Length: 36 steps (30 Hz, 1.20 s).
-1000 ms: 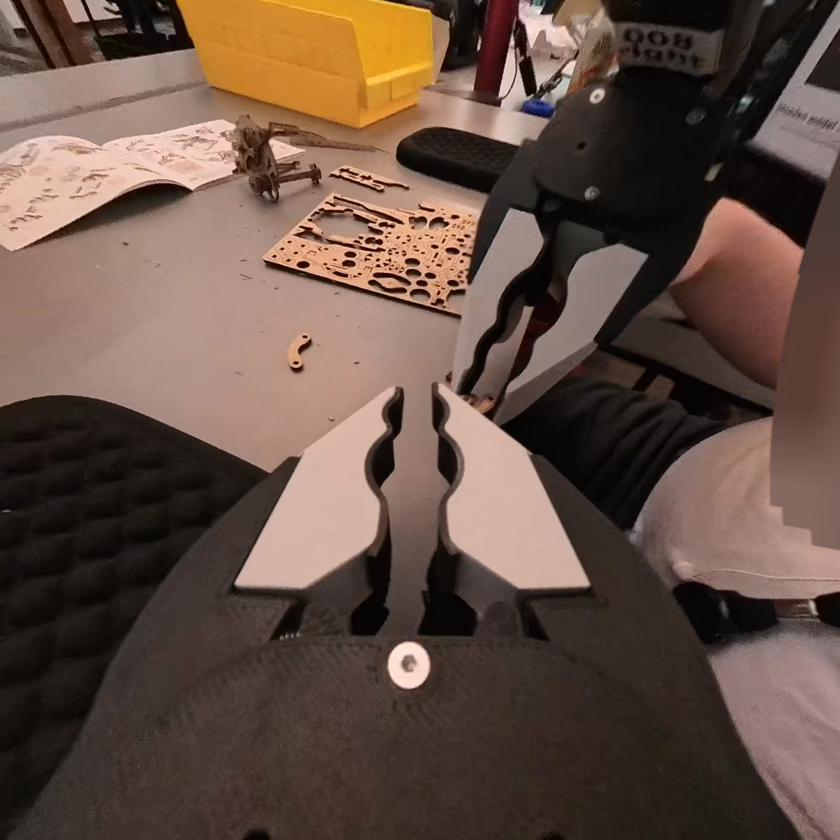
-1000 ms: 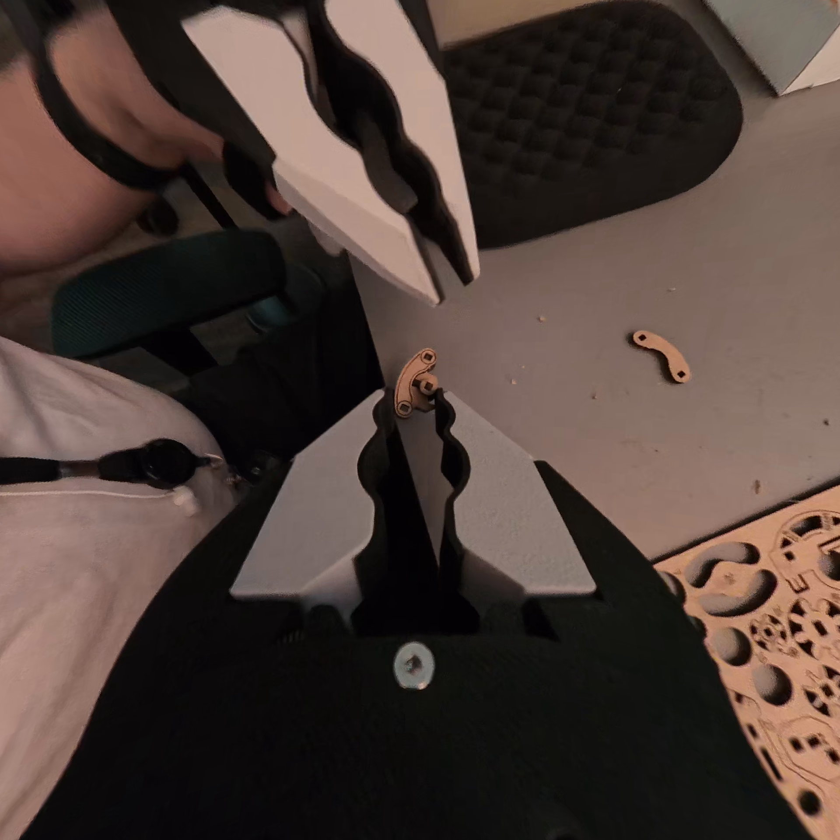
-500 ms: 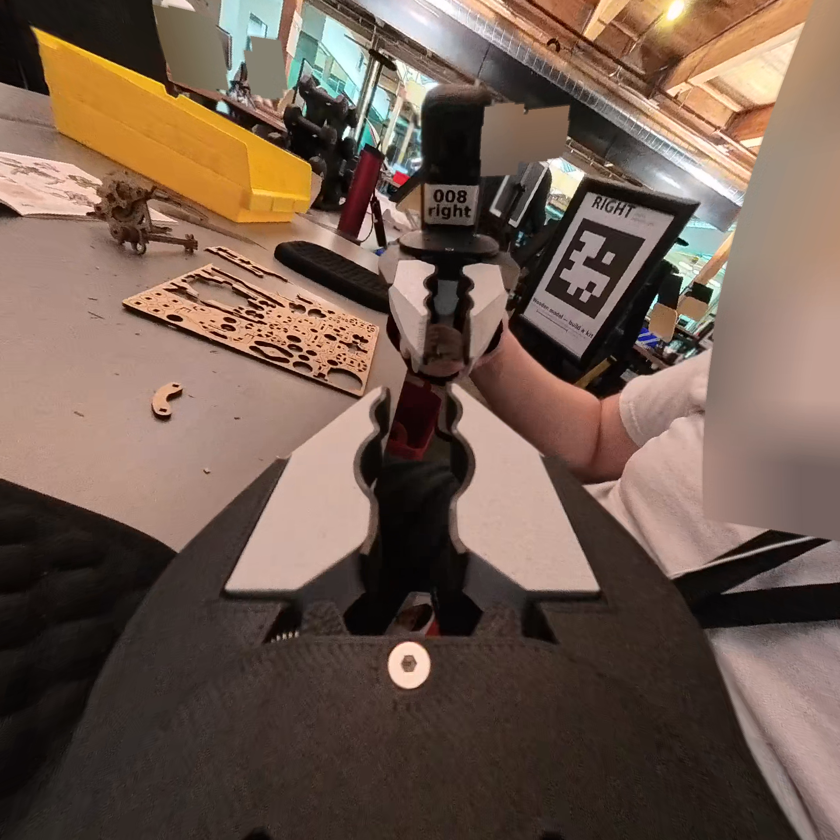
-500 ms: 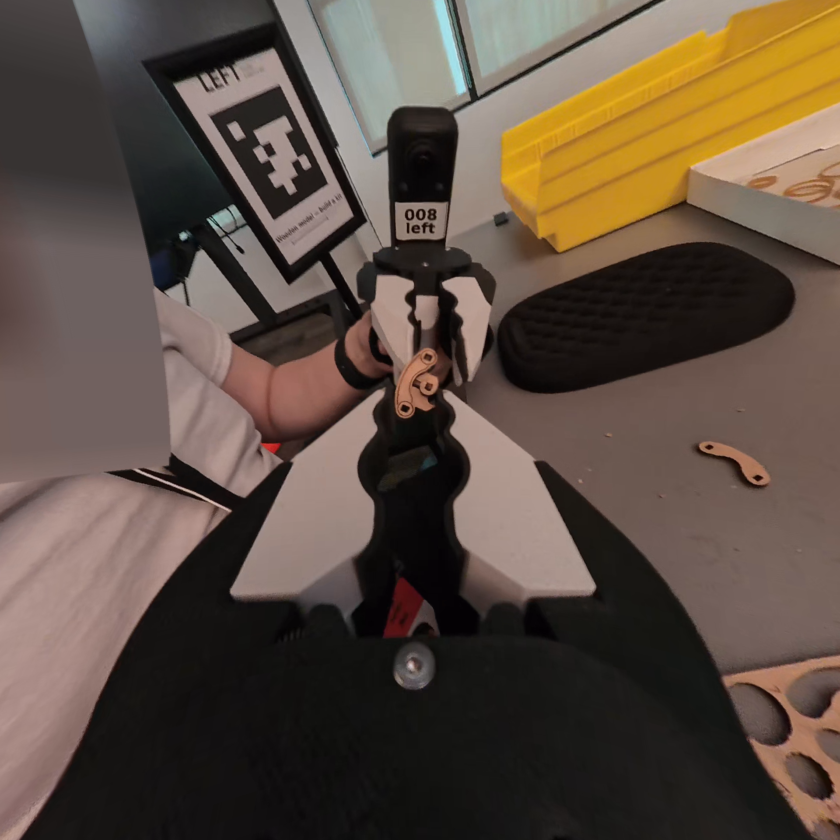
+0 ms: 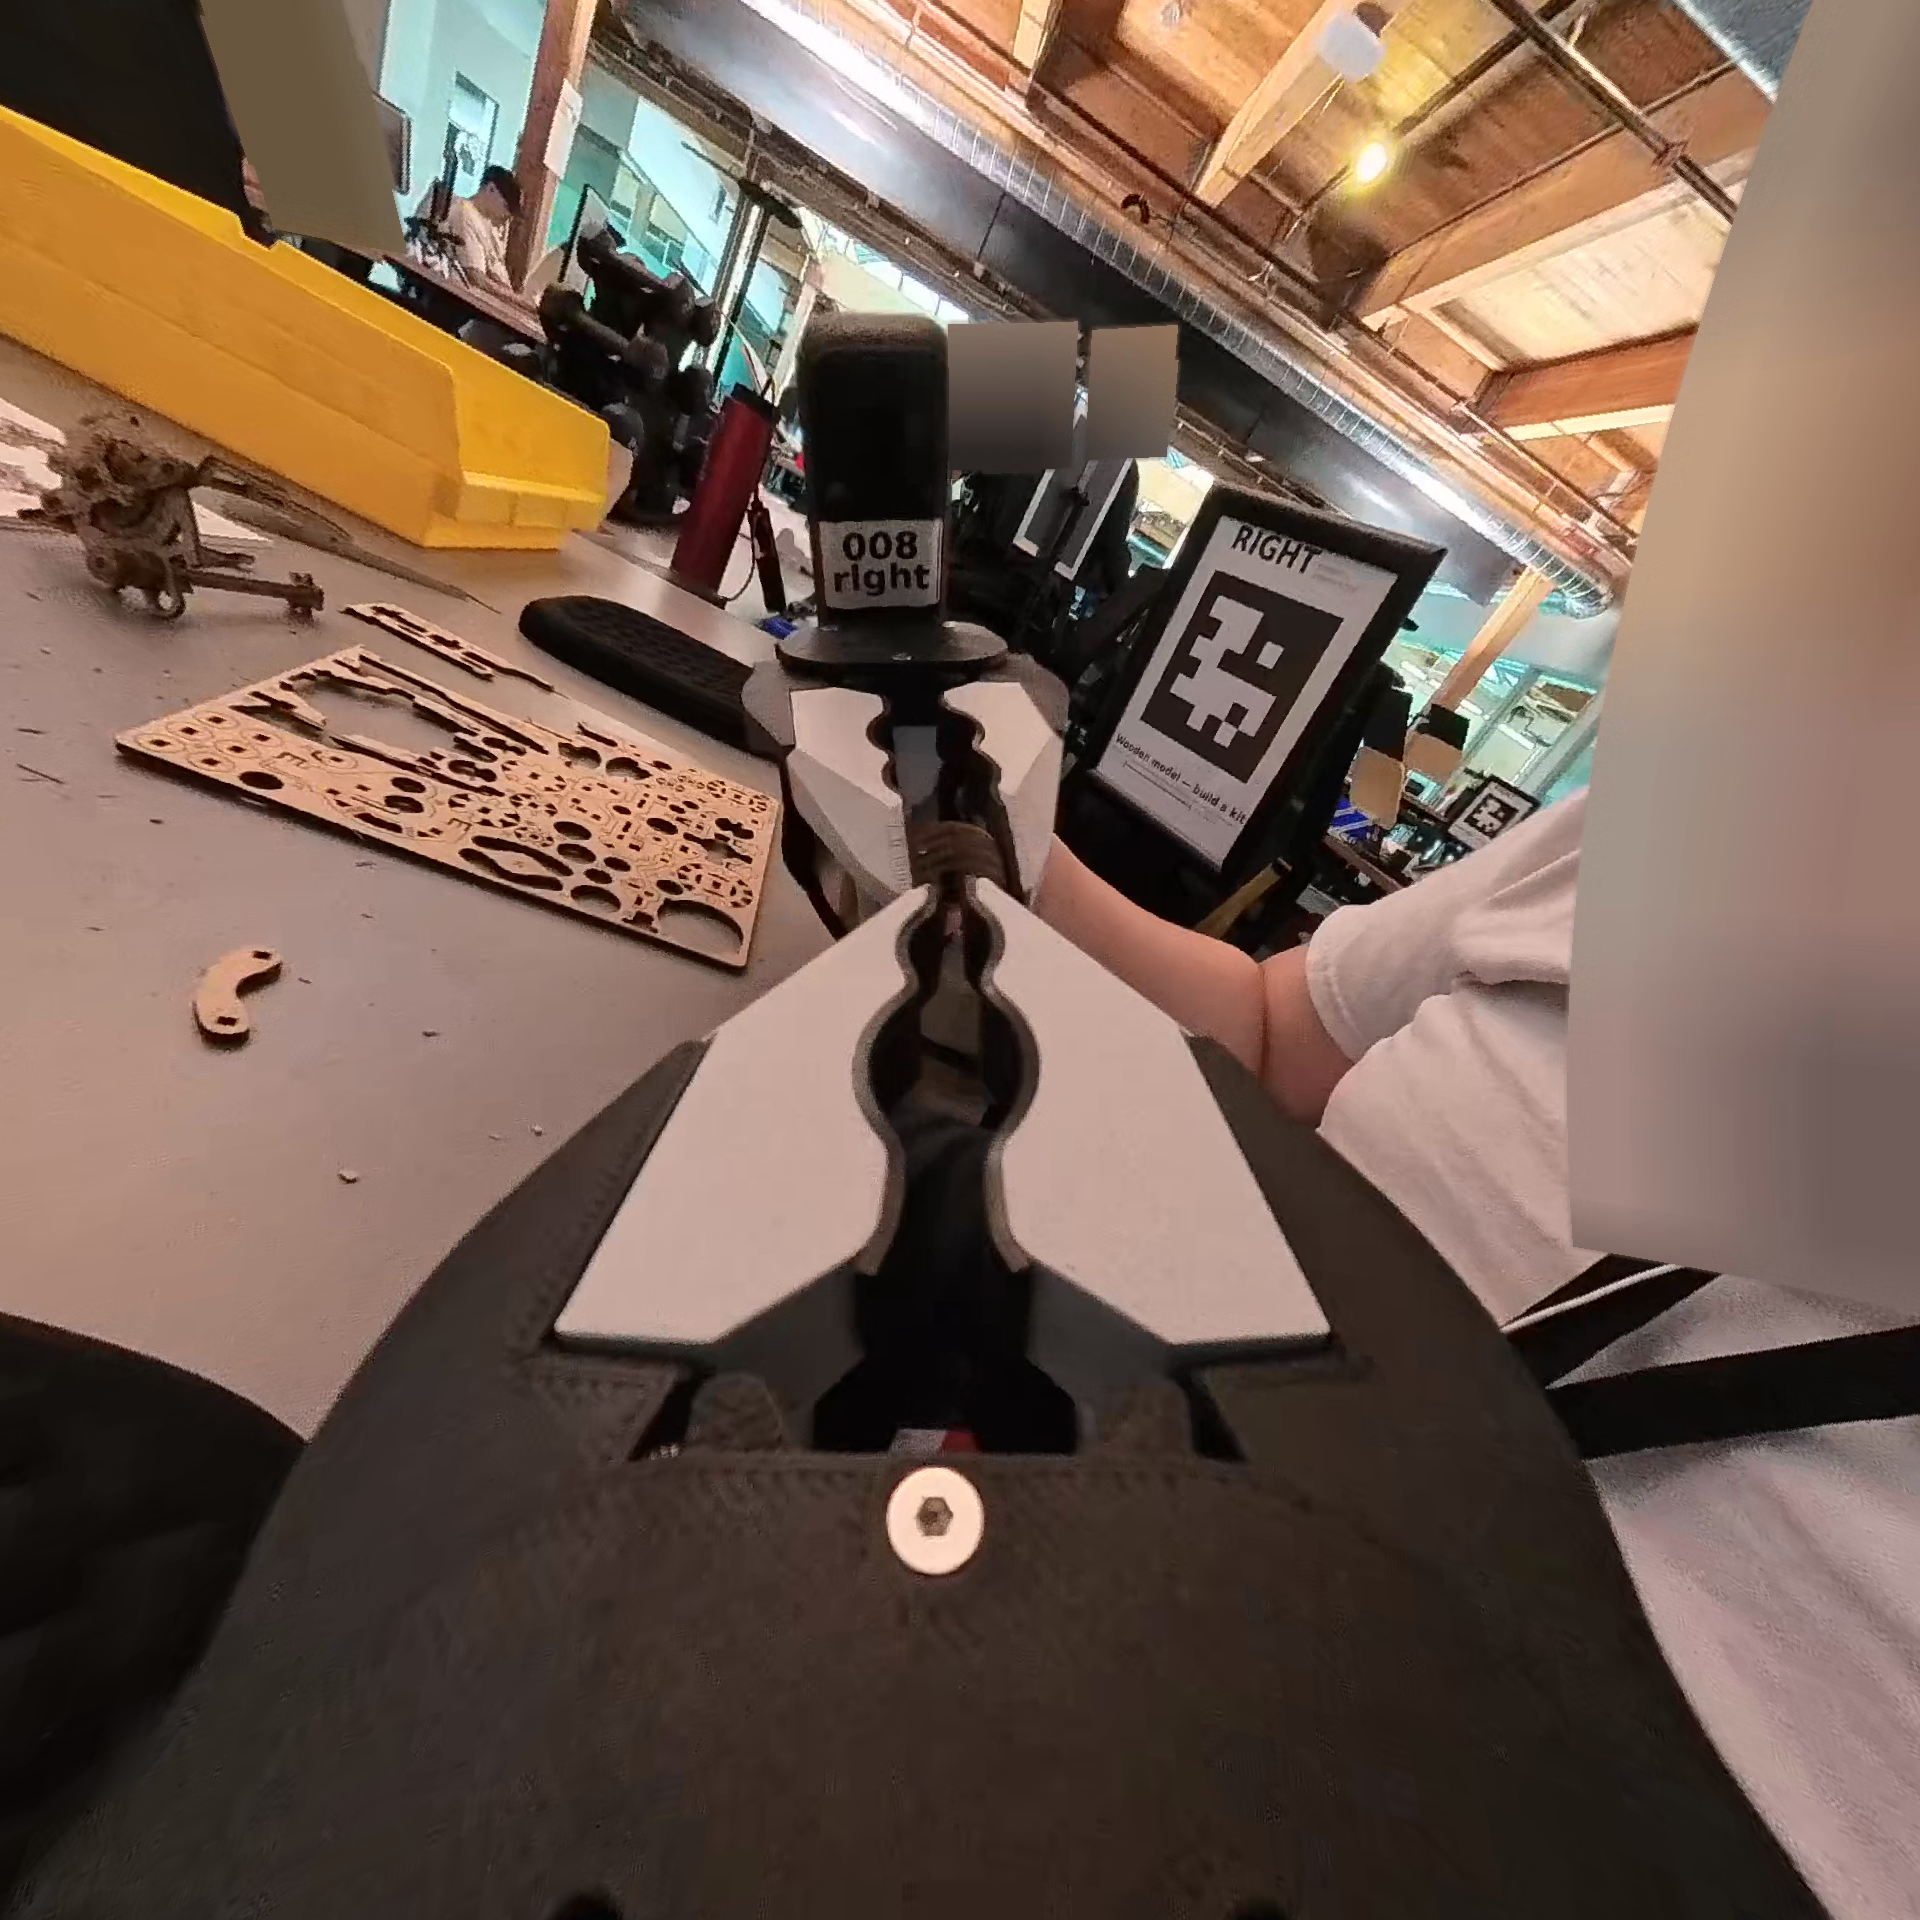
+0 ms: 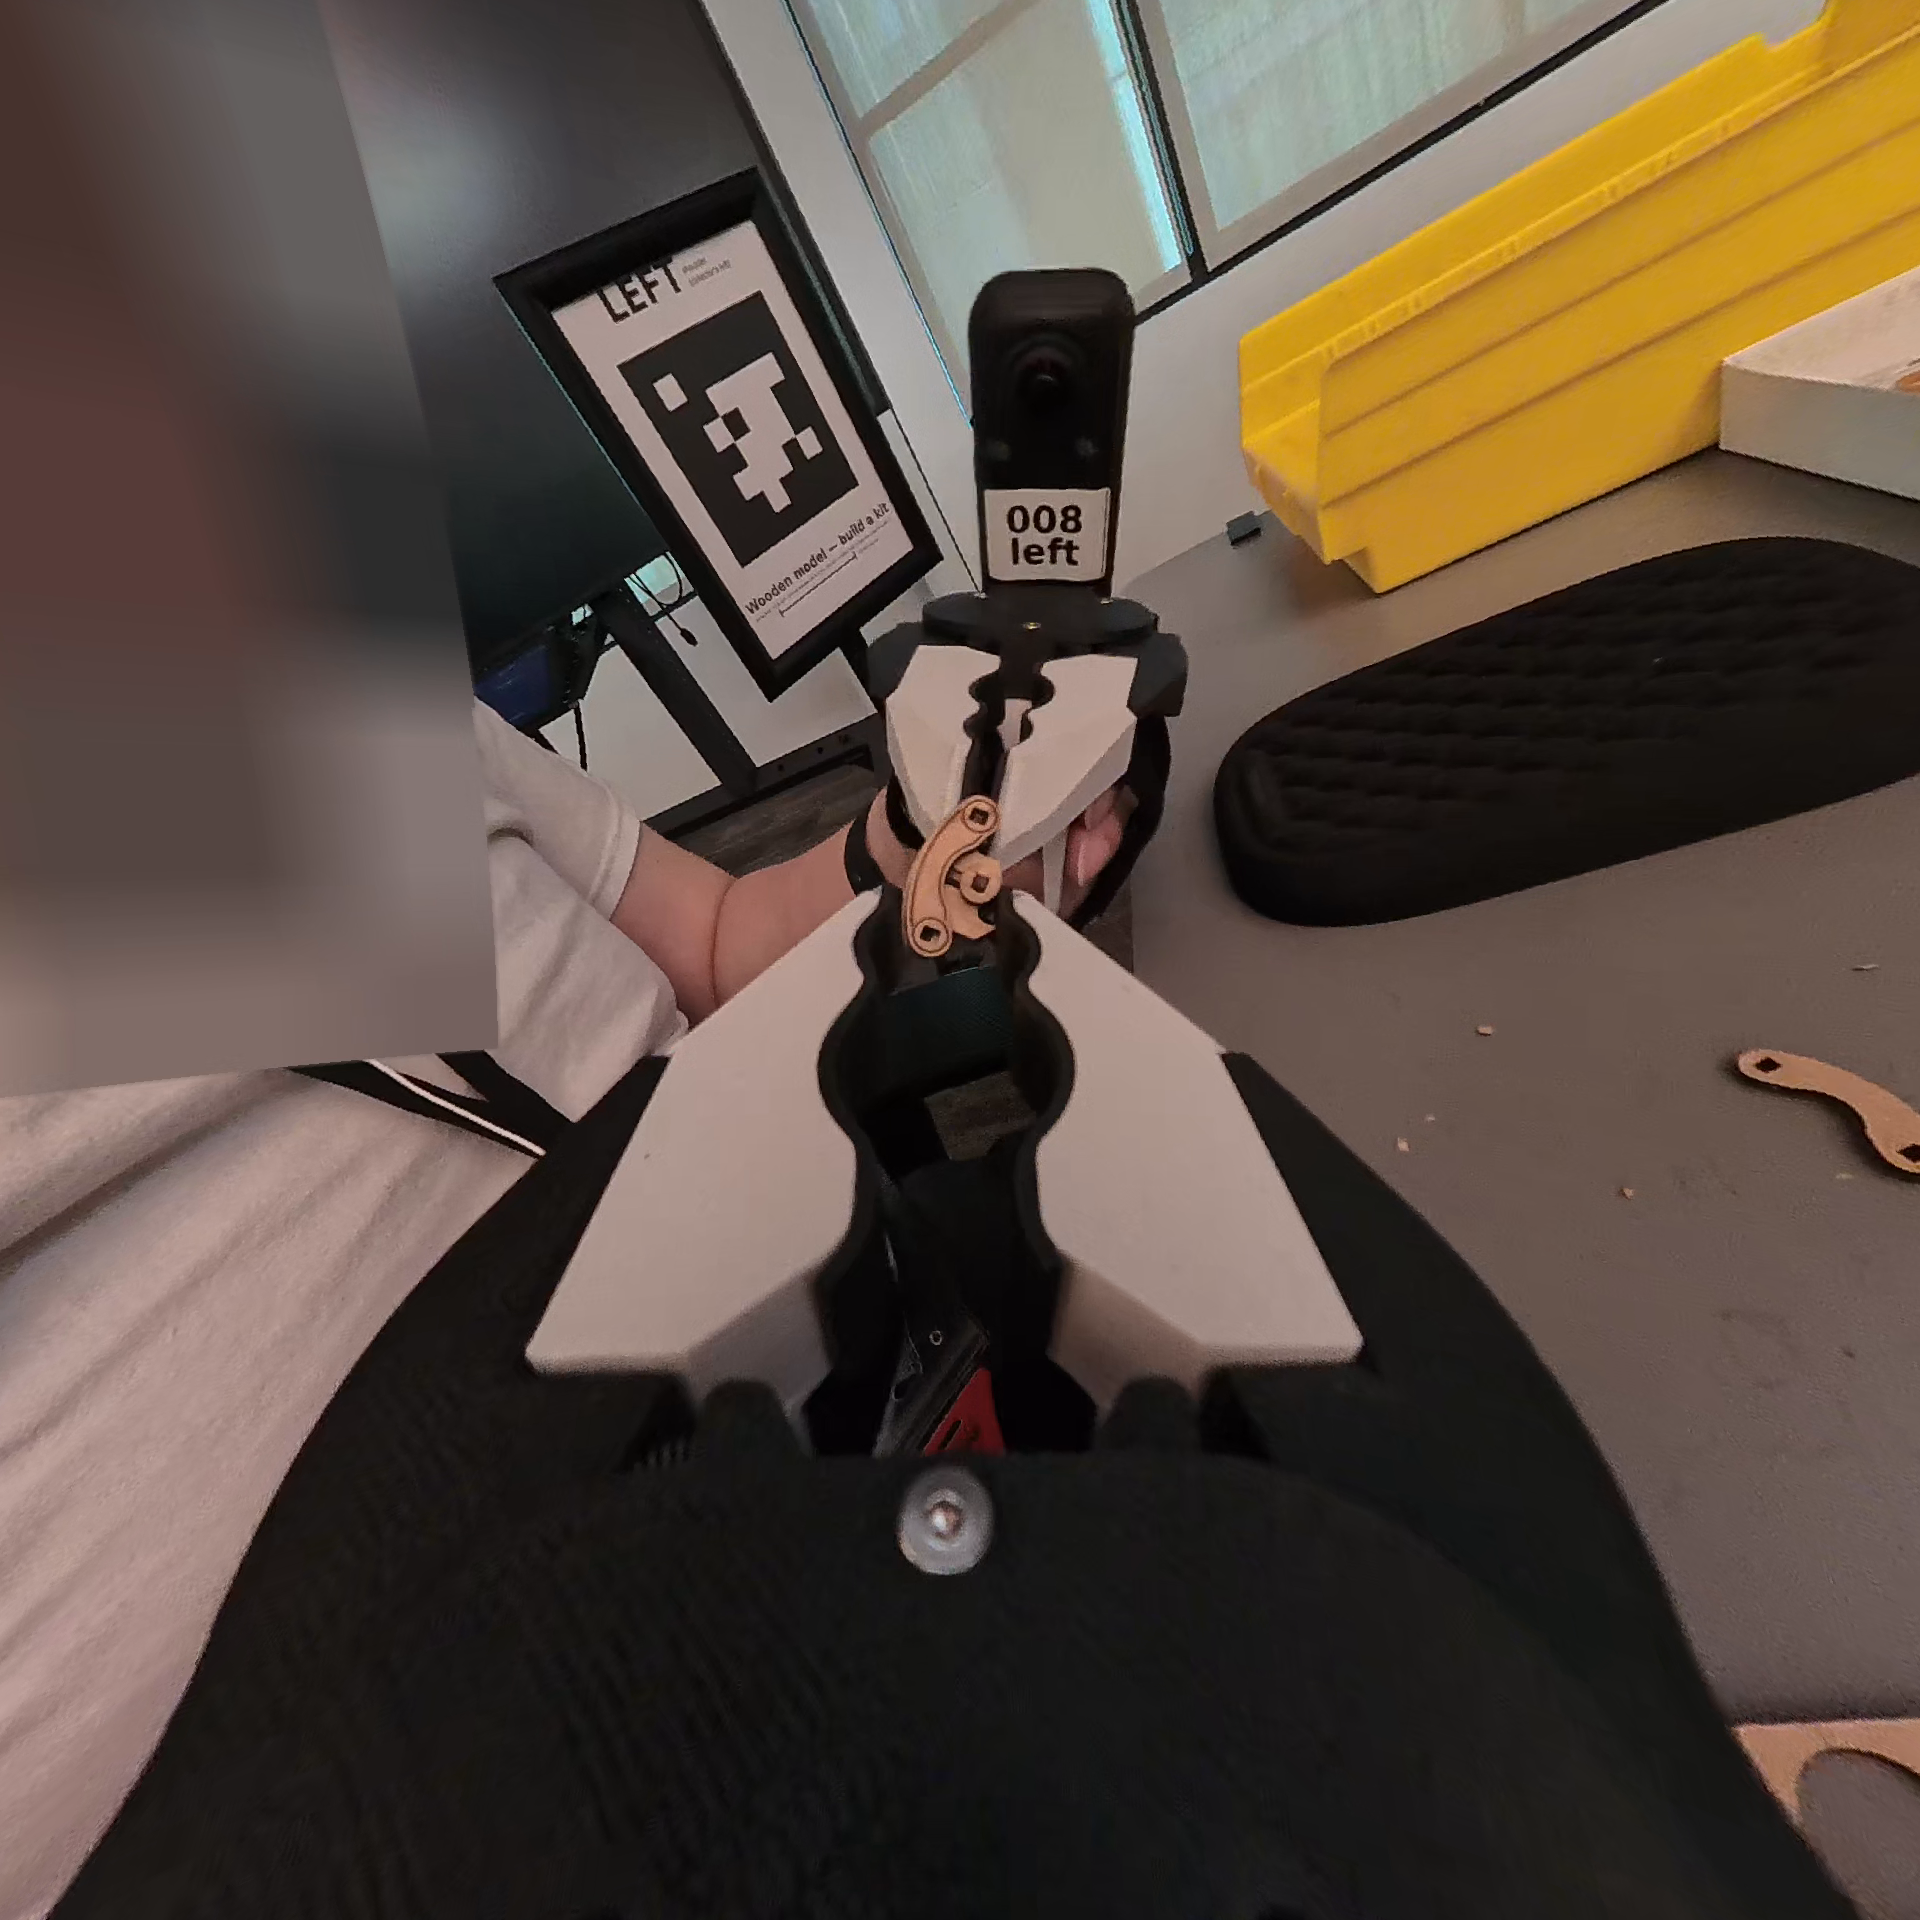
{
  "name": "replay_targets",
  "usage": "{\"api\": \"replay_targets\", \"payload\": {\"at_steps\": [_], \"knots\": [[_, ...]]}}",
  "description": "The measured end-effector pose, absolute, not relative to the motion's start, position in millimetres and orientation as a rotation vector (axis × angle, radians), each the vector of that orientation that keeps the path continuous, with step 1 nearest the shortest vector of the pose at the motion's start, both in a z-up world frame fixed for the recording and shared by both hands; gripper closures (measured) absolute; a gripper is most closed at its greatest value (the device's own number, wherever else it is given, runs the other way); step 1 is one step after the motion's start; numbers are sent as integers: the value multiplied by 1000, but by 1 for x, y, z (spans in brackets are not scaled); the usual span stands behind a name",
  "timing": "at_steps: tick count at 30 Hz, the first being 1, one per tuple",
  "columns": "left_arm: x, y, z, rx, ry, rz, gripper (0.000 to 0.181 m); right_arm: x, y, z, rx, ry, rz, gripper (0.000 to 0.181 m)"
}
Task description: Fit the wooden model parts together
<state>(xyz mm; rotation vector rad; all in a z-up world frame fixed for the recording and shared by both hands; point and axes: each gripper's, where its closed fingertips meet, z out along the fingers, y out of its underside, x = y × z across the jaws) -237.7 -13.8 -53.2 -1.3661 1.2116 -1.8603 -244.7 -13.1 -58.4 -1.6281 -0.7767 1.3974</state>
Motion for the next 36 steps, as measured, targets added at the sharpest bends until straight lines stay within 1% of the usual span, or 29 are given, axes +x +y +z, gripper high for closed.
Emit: {"api": "replay_targets", "payload": {"at_steps": [16, 17, 19, 22, 27, 31, 36], "knots": [[-236, -2, -63, -1467, 1131, -1967, 181, -243, -2, -67, -1631, -756, 1479, 166], [-236, -1, -63, -1475, 1129, -1966, 179, -243, -2, -67, -1634, -765, 1475, 166], [-238, 3, -64, -1493, 1123, -1948, 165, -242, -1, -70, -1650, -776, 1438, 166], [-242, 6, -65, -1498, 1125, -1911, 164, -242, 0, -75, -1685, -807, 1366, 166], [-245, 14, -77, -1600, 1119, -1803, 162, -242, 5, -77, -1680, -878, 1124, 165], [-246, 16, -82, -1689, 1060, -1752, 158, -241, 12, -75, -1635, -968, 748, 165], [-246, 5, -72, -1682, 968, -1840, 156, -242, 14, -74, -1582, -1048, 400, 165]]}}
